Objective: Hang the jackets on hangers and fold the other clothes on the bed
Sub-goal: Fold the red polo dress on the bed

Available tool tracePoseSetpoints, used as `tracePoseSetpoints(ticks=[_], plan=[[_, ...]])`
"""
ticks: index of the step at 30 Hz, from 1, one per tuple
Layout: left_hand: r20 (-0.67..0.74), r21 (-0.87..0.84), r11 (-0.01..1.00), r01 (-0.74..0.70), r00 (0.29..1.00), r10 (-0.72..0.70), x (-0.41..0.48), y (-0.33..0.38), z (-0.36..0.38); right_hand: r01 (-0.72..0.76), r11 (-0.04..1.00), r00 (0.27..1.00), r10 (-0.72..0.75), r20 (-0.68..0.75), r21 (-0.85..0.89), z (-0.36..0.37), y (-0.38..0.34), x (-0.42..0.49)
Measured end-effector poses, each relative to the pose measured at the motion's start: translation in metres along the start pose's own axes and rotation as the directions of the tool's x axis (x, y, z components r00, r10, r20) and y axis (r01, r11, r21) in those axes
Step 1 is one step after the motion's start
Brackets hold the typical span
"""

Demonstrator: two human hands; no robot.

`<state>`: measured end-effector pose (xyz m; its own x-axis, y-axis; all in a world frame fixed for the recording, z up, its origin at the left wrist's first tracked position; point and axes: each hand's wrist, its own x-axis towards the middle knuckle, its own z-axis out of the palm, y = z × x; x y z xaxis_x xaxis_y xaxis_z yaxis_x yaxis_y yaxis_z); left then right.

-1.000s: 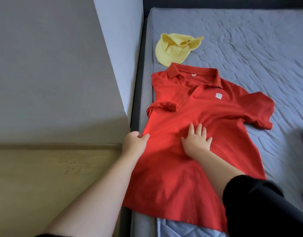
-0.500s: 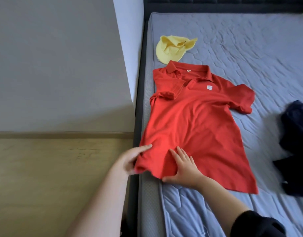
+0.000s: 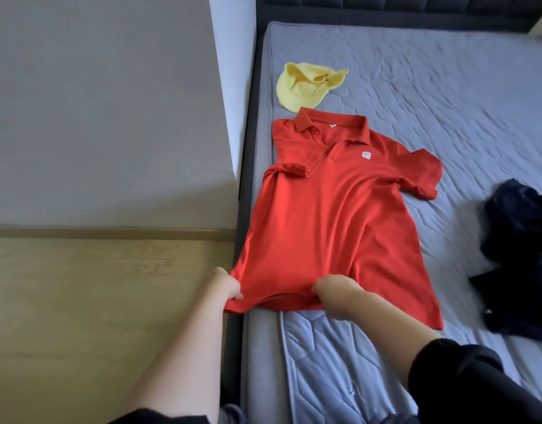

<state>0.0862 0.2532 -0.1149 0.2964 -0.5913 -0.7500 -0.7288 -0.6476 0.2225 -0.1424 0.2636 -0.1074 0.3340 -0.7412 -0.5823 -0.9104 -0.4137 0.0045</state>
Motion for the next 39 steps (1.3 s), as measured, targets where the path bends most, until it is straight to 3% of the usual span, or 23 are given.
tracePoseSetpoints(ticks=[2, 4, 5, 6, 7, 9, 11, 13, 15, 17, 19, 21, 23, 25, 27, 28, 29, 30, 32, 34, 35, 37, 39], plan=[[-0.132, 0.057, 0.998, 0.022, 0.991, -0.015, 0.001, 0.006, 0.007, 0.045, 0.953, 0.992, -0.079, 0.102, 0.298, -0.001, 0.006, -0.004], [-0.366, 0.167, 0.981, -0.097, 0.918, 0.153, 0.002, 0.018, 0.017, -0.028, 0.685, 0.997, -0.029, 0.066, 0.728, -0.007, 0.012, -0.012], [-0.469, 0.268, 0.939, -0.217, 0.822, 0.324, -0.001, 0.028, 0.024, -0.035, 0.572, 0.988, 0.144, -0.058, 0.820, -0.007, 0.020, -0.012], [-0.509, 0.377, 0.855, -0.356, 0.691, 0.513, -0.006, 0.040, 0.032, -0.046, 0.561, 0.909, 0.367, -0.199, 0.826, -0.005, 0.032, -0.012], [-0.479, 0.471, 0.733, -0.491, 0.556, 0.679, -0.011, 0.053, 0.042, -0.104, 0.602, 0.775, 0.548, -0.315, 0.792, 0.001, 0.045, -0.011], [-0.245, 0.543, 0.465, -0.699, 0.397, 0.884, -0.024, 0.073, 0.067, -0.332, 0.607, 0.558, 0.743, -0.369, 0.722, 0.016, 0.071, -0.018], [0.064, 0.484, 0.324, -0.813, 0.403, 0.913, -0.035, 0.083, 0.097, -0.548, 0.475, 0.464, 0.858, -0.222, 0.689, 0.035, 0.093, -0.028], [0.264, 0.504, 0.282, -0.816, 0.457, 0.849, -0.039, 0.082, 0.123, -0.655, 0.286, 0.410, 0.912, 0.012, 0.699, 0.055, 0.109, -0.039], [0.280, 0.569, 0.256, -0.781, 0.477, 0.833, -0.037, 0.078, 0.141, -0.622, 0.153, 0.449, 0.873, 0.189, 0.768, 0.069, 0.123, -0.043], [0.222, 0.597, 0.258, -0.760, 0.465, 0.857, -0.034, 0.077, 0.146, -0.515, 0.088, 0.498, 0.840, 0.214, 0.853, 0.072, 0.135, -0.050], [0.211, 0.599, 0.250, -0.761, 0.451, 0.867, -0.032, 0.078, 0.143, -0.430, -0.049, 0.391, 0.890, 0.235, 0.901, 0.075, 0.148, -0.067], [0.262, 0.605, 0.205, -0.769, 0.436, 0.861, -0.031, 0.080, 0.139, -0.484, -0.097, 0.259, 0.934, 0.248, 0.870, 0.081, 0.158, -0.086], [0.324, 0.610, 0.144, -0.779, 0.412, 0.852, -0.031, 0.082, 0.137, -0.664, -0.016, 0.244, 0.940, 0.237, 0.747, 0.084, 0.160, -0.091], [0.389, 0.602, 0.105, -0.791, 0.405, 0.827, -0.033, 0.083, 0.137, -0.775, 0.239, 0.288, 0.958, -0.010, 0.585, 0.081, 0.150, -0.082], [0.451, 0.577, 0.096, -0.811, 0.414, 0.791, -0.038, 0.082, 0.140, -0.670, 0.572, 0.448, 0.820, -0.356, 0.473, 0.081, 0.138, -0.069], [0.480, 0.557, 0.108, -0.823, 0.425, 0.767, -0.040, 0.081, 0.141, -0.603, 0.714, 0.580, 0.699, -0.418, 0.356, 0.084, 0.132, -0.065], [0.515, 0.528, 0.126, -0.840, 0.434, 0.739, -0.042, 0.081, 0.141, -0.557, 0.796, 0.703, 0.603, -0.377, 0.236, 0.091, 0.127, -0.063], [0.552, 0.474, 0.164, -0.865, 0.437, 0.710, -0.043, 0.082, 0.139, -0.570, 0.806, 0.759, 0.592, -0.271, 0.162, 0.100, 0.125, -0.063], [0.568, 0.244, 0.360, -0.900, 0.434, 0.699, -0.046, 0.091, 0.128, -0.716, 0.679, 0.671, 0.734, -0.105, 0.162, 0.111, 0.124, -0.065], [0.408, -0.137, 0.575, -0.807, 0.483, 0.775, -0.045, 0.101, 0.106, -0.755, 0.620, 0.594, 0.784, -0.180, 0.213, 0.105, 0.117, -0.058], [0.260, -0.224, 0.592, -0.774, 0.538, 0.802, -0.040, 0.105, 0.094, -0.726, 0.644, 0.596, 0.764, -0.248, 0.240, 0.096, 0.111, -0.051], [-0.036, -0.051, 0.580, -0.813, 0.582, 0.813, -0.024, 0.105, 0.072, -0.641, 0.700, 0.621, 0.714, -0.324, 0.314, 0.079, 0.102, -0.030], [-0.188, 0.200, 0.565, -0.801, 0.534, 0.824, -0.001, 0.100, 0.056, -0.559, 0.707, 0.634, 0.702, -0.326, 0.435, 0.058, 0.096, -0.004]])
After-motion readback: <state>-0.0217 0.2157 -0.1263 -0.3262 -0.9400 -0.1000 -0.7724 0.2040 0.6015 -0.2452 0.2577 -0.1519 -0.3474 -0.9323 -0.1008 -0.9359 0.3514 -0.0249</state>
